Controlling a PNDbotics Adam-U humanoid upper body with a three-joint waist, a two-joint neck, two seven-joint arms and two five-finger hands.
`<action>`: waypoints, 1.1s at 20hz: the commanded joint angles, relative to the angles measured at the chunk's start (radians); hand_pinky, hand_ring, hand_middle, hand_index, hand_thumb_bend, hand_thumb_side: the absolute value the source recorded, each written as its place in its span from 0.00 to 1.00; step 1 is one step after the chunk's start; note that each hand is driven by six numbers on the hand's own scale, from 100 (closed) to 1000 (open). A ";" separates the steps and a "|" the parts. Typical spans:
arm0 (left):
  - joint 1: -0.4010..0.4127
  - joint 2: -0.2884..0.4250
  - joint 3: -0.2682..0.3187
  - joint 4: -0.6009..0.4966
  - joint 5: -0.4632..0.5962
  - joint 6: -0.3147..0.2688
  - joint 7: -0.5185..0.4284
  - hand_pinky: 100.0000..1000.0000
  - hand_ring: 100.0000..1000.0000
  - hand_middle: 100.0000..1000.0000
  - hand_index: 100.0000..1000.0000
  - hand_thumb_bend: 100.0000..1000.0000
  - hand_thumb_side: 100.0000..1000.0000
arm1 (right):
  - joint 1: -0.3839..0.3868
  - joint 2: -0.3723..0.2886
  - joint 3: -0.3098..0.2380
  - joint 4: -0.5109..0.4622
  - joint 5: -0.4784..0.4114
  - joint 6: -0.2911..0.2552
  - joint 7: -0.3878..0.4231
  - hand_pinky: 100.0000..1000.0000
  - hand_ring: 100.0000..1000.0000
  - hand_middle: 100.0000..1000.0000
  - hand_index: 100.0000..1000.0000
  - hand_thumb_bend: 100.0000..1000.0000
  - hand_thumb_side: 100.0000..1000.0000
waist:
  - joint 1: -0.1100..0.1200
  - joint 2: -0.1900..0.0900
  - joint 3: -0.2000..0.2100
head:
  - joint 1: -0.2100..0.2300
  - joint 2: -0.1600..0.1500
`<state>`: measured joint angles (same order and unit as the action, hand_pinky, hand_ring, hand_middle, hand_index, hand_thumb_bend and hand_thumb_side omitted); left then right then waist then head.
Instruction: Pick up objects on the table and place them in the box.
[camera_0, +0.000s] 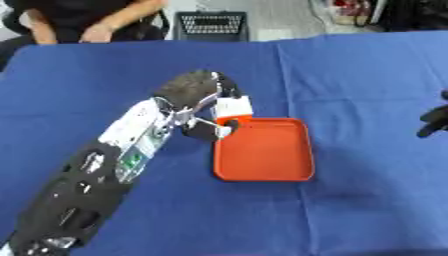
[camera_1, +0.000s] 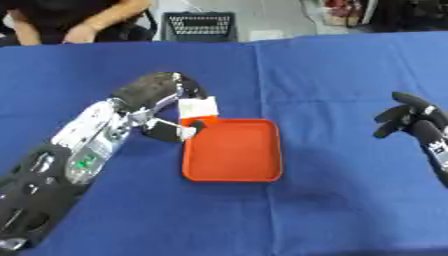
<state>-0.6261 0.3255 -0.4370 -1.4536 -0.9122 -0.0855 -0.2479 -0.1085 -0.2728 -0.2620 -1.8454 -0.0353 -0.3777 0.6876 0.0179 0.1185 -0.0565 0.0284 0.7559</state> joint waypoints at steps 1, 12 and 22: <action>-0.023 -0.011 -0.012 -0.003 -0.003 -0.018 -0.004 0.82 0.71 0.48 0.76 0.00 0.22 | -0.005 -0.012 -0.002 -0.011 -0.008 -0.002 0.005 0.53 0.52 0.62 0.94 0.00 0.93 | -0.004 -0.014 -0.002 | 0.012 -0.009; -0.017 -0.041 -0.051 0.001 0.004 -0.117 -0.007 0.87 0.77 0.75 0.86 0.92 0.97 | -0.006 -0.012 -0.002 -0.012 -0.008 -0.002 0.006 0.53 0.52 0.62 0.94 0.00 0.93 | -0.003 -0.014 -0.003 | 0.016 -0.012; -0.011 -0.036 -0.049 -0.006 0.003 -0.130 -0.012 0.87 0.78 0.75 0.86 0.90 0.94 | -0.005 -0.012 -0.003 -0.013 -0.008 -0.001 0.004 0.53 0.52 0.62 0.94 0.00 0.93 | -0.004 -0.015 -0.001 | 0.018 -0.015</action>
<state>-0.6278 0.2836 -0.4893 -1.4358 -0.9122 -0.2121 -0.2589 -0.1085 -0.2725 -0.2618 -1.8431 -0.0386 -0.3765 0.6892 0.0178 0.1185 -0.0590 0.0369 0.7547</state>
